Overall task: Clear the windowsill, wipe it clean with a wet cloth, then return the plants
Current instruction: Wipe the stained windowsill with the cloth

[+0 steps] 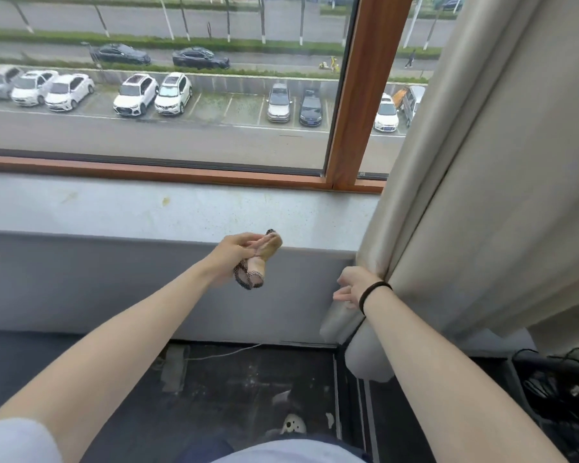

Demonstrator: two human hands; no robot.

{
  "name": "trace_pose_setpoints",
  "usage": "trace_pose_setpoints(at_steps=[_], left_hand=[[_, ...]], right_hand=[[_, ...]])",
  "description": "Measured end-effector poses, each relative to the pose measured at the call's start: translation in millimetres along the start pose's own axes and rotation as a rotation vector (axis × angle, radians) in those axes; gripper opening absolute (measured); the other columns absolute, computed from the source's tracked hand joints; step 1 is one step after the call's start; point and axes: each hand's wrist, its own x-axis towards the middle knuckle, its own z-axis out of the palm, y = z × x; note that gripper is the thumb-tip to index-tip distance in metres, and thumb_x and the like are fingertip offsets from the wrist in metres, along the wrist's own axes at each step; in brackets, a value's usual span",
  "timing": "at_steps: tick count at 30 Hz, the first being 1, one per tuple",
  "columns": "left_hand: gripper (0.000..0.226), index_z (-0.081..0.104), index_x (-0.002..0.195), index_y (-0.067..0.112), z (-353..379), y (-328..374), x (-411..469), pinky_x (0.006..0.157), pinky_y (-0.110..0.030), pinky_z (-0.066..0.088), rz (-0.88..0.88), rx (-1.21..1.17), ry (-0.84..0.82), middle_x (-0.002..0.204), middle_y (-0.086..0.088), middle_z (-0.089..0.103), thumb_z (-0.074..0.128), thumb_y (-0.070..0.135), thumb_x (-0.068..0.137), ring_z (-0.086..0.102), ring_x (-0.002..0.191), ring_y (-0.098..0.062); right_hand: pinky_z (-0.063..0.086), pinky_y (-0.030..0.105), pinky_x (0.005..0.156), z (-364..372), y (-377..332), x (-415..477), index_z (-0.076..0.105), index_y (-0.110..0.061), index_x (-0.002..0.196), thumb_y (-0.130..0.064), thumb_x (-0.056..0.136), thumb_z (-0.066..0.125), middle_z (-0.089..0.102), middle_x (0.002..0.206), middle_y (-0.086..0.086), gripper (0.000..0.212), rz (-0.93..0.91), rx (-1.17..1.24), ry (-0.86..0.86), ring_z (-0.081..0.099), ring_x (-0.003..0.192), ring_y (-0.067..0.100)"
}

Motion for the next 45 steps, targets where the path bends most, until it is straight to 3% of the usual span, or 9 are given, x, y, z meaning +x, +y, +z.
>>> trace_pose_setpoints(at_steps=[3, 5, 10, 18, 27, 30, 37, 41, 45], left_hand=[[0.038, 0.059, 0.121, 0.009, -30, -9, -24, 0.077, -0.029, 0.052, -0.036, -0.265, 0.061, 0.117, -0.013, 0.063, 0.049, -0.010, 0.090, 0.064, 0.092, -0.022], [0.036, 0.058, 0.120, 0.008, -51, -18, -42, 0.080, -0.031, 0.052, -0.035, -0.368, 0.098, 0.115, -0.013, 0.065, 0.052, -0.008, 0.088, 0.065, 0.094, -0.022], [0.036, 0.057, 0.122, 0.005, -120, -42, -112, 0.078, -0.029, 0.055, -0.014, -0.487, 0.236, 0.113, -0.011, 0.065, 0.048, -0.009, 0.090, 0.065, 0.094, -0.021], [0.030, 0.059, 0.113, 0.005, -217, -84, -242, 0.078, -0.029, 0.056, -0.015, -0.494, 0.466, 0.106, -0.011, 0.066, 0.046, -0.010, 0.090, 0.066, 0.090, -0.021], [0.036, 0.056, 0.120, -0.001, -264, -135, -359, 0.072, -0.027, 0.056, 0.021, -0.596, 0.758, 0.104, -0.012, 0.067, 0.042, -0.012, 0.090, 0.067, 0.089, -0.019], [0.033, 0.060, 0.115, 0.003, -265, -146, -396, 0.067, -0.026, 0.056, 0.016, -0.626, 0.916, 0.100, -0.010, 0.068, 0.043, -0.011, 0.090, 0.069, 0.085, -0.017], [0.034, 0.060, 0.112, 0.002, -243, -180, -496, 0.068, -0.023, 0.056, 0.026, -0.719, 1.317, 0.090, -0.008, 0.069, 0.041, -0.014, 0.089, 0.068, 0.077, -0.014], [0.023, 0.067, 0.101, 0.005, -217, -204, -551, 0.070, -0.026, 0.056, -0.006, -0.752, 1.471, 0.081, -0.005, 0.073, 0.051, -0.007, 0.089, 0.068, 0.076, -0.017], [0.019, 0.069, 0.096, 0.007, -196, -226, -599, 0.070, -0.025, 0.056, -0.001, -0.807, 1.538, 0.083, -0.006, 0.073, 0.053, -0.002, 0.090, 0.070, 0.073, -0.014]], right_hand=[[0.045, 0.033, 0.099, 27, 3, -2, 0.032, 0.004, 0.139, -0.004, 0.096, 0.036, 0.055, 0.124, 0.032, 0.045, 0.053, -0.063, -0.061, 0.047, 0.048, 0.020], [0.043, 0.035, 0.089, 56, 3, -9, 0.045, 0.000, 0.129, -0.007, 0.095, 0.041, 0.063, 0.098, 0.026, 0.035, 0.049, -0.148, -0.112, 0.058, 0.058, 0.021], [0.040, 0.039, 0.098, 157, -3, -52, 0.053, -0.007, 0.124, -0.012, 0.095, 0.053, 0.059, 0.122, 0.018, 0.029, -0.047, -0.268, -0.332, 0.062, 0.082, 0.021], [0.048, 0.032, 0.088, 328, -7, -139, 0.059, -0.012, 0.123, -0.032, 0.090, 0.063, 0.062, 0.116, 0.010, 0.039, -0.371, -0.345, -0.623, 0.062, 0.097, 0.016], [0.044, 0.036, 0.099, 459, 22, -207, 0.062, -0.011, 0.120, -0.035, 0.094, 0.054, 0.064, 0.121, 0.006, 0.036, -0.402, -0.668, -0.971, 0.059, 0.114, 0.019], [0.047, 0.031, 0.090, 489, 29, -229, 0.061, -0.009, 0.117, -0.032, 0.096, 0.053, 0.066, 0.116, 0.005, 0.033, -0.405, -0.786, -1.105, 0.061, 0.109, 0.018], [0.046, 0.033, 0.094, 554, 87, -302, 0.061, -0.014, 0.110, -0.022, 0.091, 0.062, 0.067, 0.100, 0.004, 0.020, -0.442, -1.033, -1.441, 0.066, 0.091, 0.016], [0.052, 0.027, 0.075, 571, 134, -344, 0.067, -0.014, 0.088, -0.016, 0.091, 0.061, 0.066, 0.081, 0.005, 0.007, -0.427, -1.174, -1.548, 0.064, 0.062, 0.008], [0.055, 0.025, 0.065, 589, 184, -379, 0.065, -0.007, 0.083, -0.009, 0.090, 0.059, 0.063, 0.073, 0.006, 0.009, -0.442, -1.267, -1.572, 0.062, 0.057, 0.011]])
